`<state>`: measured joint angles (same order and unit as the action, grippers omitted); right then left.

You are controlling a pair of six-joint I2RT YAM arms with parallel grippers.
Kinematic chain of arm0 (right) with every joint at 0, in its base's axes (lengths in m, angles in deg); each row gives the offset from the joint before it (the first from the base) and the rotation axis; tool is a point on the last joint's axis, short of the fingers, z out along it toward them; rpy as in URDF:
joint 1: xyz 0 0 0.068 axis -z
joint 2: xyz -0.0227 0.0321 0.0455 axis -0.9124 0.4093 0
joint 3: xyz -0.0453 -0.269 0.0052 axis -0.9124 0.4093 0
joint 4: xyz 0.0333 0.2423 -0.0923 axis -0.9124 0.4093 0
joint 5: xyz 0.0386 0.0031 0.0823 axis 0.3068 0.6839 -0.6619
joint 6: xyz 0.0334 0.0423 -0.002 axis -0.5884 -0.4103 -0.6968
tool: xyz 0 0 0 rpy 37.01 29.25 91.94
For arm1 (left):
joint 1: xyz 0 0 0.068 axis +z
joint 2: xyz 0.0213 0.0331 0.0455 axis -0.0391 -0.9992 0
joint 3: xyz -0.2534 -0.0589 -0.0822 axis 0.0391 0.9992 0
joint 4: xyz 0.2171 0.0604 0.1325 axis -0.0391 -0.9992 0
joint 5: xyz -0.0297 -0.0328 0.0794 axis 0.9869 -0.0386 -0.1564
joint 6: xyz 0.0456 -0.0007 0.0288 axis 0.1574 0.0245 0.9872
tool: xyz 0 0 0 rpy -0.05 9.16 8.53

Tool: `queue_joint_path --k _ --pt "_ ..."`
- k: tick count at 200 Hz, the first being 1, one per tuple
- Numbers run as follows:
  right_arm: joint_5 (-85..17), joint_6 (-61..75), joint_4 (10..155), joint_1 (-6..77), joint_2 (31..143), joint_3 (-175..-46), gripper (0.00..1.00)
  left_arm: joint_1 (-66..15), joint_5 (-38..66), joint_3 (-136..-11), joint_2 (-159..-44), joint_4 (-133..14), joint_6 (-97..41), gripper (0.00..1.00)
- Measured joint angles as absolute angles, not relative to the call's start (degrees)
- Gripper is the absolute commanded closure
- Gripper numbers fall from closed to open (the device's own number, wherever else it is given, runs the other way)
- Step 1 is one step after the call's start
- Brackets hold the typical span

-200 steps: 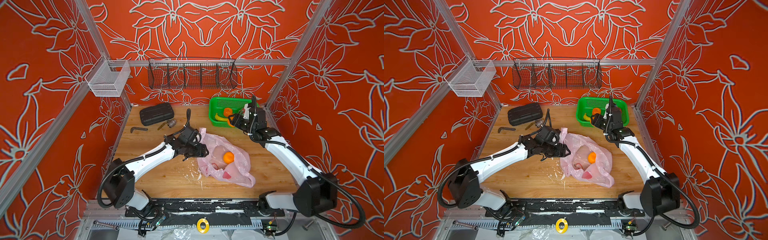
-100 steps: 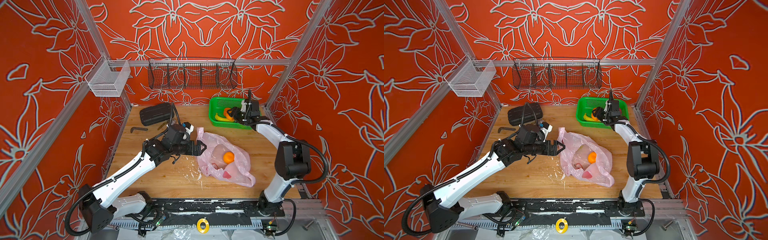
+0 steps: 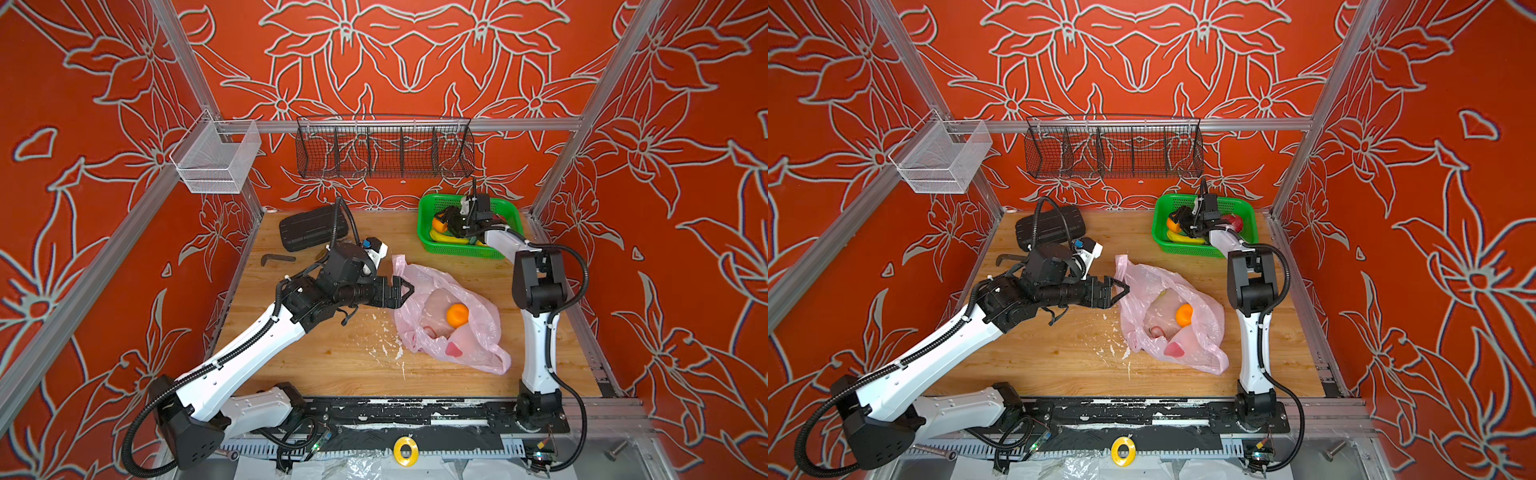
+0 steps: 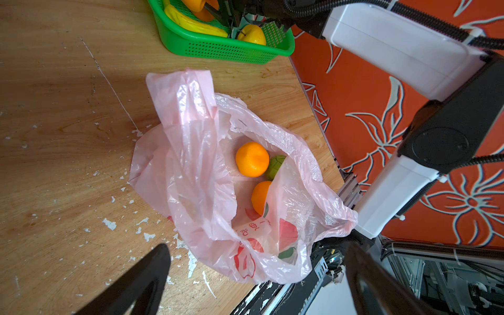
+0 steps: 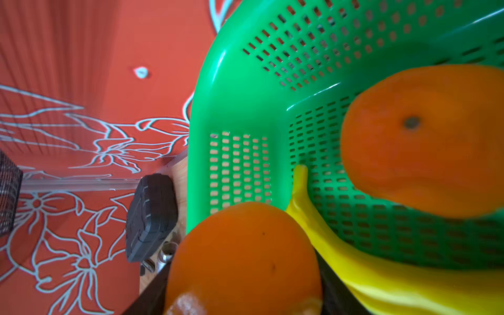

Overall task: Untie the knot of the plastic bag and take out the fruit
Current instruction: Place the fruit in the basket.

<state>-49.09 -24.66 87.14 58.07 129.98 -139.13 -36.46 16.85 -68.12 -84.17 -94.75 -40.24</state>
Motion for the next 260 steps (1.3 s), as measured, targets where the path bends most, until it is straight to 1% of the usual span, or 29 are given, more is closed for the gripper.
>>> queue_joint_path --k 37,67,102,126,149,200,227,260 --pt "-48.39 -27.96 89.21 57.08 138.33 -150.32 0.42 -36.46 16.41 -68.12 -84.28 -95.12 -40.16 0.02" --pt "-46.48 -31.4 92.21 56.69 144.31 -158.84 0.38 -36.46 15.86 -68.12 -84.3 -95.41 -40.0 0.02" --pt "-44.23 -34.04 95.73 56.71 148.58 -165.7 0.31 -36.46 14.84 -67.61 -84.28 -95.58 -40.03 0.02" --pt "-42.92 -34.72 97.54 56.76 149.3 -168.11 0.21 -36.46 14.23 -66.59 -84.19 -95.69 -40.03 0.02" --pt "-42.16 -34.67 98.59 56.82 149.3 -168.37 0.17 -36.46 13.55 -66.33 -84.0 -95.69 -40.03 0.02" --pt "-42.03 -34.02 98.66 57.13 147.51 -164.39 0.16 -36.46 12.94 -65.82 -82.84 -95.6 -40.07 0.02" --pt "-42.05 -33.12 98.48 57.21 143.7 -159.34 0.16 -36.46 12.87 -65.3 -82.36 -95.56 -40.29 0.02" --pt "-42.07 -31.81 97.13 57.39 135.42 -150.82 0.16 -36.46 12.74 -64.99 -82.16 -95.6 -40.83 0.02"
